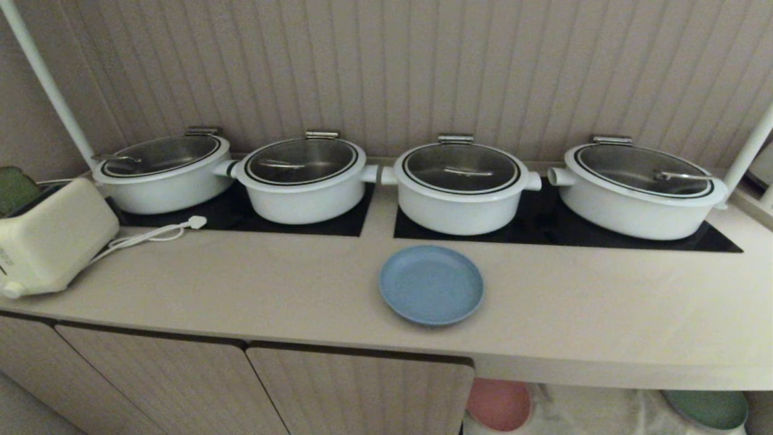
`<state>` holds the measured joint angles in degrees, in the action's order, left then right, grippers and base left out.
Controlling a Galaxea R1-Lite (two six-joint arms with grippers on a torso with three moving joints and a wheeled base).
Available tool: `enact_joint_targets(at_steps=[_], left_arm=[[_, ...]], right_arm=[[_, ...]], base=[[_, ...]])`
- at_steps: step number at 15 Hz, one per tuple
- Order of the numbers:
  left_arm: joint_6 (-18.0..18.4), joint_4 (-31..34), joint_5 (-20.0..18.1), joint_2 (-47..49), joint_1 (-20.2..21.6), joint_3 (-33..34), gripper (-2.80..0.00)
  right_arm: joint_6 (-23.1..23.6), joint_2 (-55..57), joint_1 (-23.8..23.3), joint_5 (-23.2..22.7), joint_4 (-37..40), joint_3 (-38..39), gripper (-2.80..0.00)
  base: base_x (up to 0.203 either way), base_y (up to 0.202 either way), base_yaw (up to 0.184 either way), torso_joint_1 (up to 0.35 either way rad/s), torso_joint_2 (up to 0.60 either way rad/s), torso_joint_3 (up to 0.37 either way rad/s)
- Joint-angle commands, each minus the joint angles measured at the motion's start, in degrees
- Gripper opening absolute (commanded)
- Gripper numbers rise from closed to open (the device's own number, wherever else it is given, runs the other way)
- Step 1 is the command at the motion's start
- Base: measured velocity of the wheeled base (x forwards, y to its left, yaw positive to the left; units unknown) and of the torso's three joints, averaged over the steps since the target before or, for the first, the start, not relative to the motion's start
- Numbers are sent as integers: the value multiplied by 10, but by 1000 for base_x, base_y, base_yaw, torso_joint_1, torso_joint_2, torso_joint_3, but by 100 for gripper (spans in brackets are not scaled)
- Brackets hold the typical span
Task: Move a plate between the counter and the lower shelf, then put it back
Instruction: Pick up the plate
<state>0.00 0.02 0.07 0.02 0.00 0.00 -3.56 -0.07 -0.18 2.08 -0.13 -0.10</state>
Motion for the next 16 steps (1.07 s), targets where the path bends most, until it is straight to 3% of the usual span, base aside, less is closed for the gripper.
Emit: enact_joint_targets(at_steps=[1,16], left_arm=[[0,0,0,0,0,0,-280],[0,0,0,0,0,0,-280]], right_arm=[[0,1,0,0,0,0,-280],[-1,1,0,-1,-1,0,-280]], base=[[0,0,0,0,0,0],[0,0,0,0,0,0]])
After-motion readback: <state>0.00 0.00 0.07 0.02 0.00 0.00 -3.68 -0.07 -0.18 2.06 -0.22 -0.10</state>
